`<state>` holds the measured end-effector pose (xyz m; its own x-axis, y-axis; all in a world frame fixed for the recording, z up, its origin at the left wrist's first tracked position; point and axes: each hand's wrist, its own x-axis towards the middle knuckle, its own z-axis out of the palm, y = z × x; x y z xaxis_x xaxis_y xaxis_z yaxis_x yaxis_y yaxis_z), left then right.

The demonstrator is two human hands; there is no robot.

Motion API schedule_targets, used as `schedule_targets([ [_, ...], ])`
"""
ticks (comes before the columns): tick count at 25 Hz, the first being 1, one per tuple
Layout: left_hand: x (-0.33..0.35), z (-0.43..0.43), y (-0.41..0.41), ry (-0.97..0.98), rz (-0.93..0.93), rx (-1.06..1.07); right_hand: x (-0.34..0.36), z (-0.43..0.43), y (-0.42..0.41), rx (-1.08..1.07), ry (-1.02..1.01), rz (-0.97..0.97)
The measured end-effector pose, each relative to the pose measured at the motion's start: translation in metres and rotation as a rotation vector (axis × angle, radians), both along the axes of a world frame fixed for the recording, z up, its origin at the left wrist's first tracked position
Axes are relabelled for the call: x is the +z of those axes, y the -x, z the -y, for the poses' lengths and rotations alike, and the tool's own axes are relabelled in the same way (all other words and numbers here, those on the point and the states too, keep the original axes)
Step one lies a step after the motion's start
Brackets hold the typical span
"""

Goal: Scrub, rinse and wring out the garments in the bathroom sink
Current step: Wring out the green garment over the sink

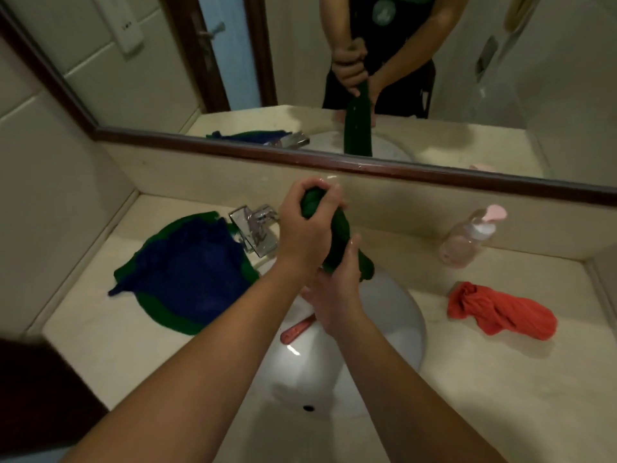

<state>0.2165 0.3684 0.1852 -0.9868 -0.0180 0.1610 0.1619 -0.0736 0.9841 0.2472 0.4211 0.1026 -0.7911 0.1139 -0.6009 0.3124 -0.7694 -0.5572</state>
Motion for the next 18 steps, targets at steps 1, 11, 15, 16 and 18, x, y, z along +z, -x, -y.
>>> schedule_targets([
  [1,-0.010,0.011,-0.003,-0.012,0.034,0.010,-0.007,0.004,0.011,0.001,0.100,-0.046],
  [11,-0.049,0.113,-0.020,-0.333,0.290,-0.177,-0.078,0.018,0.033,-0.318,0.024,0.378],
  [15,-0.048,0.142,-0.017,-0.241,0.263,-0.240,-0.099,0.008,0.034,-0.245,0.026,0.283],
  [16,-0.049,0.146,-0.016,-0.200,0.240,-0.245,-0.089,0.010,0.031,-0.210,-0.021,0.239],
  [18,-0.050,0.147,-0.013,-0.120,0.177,-0.247,-0.068,0.008,0.030,-0.148,-0.174,0.105],
])
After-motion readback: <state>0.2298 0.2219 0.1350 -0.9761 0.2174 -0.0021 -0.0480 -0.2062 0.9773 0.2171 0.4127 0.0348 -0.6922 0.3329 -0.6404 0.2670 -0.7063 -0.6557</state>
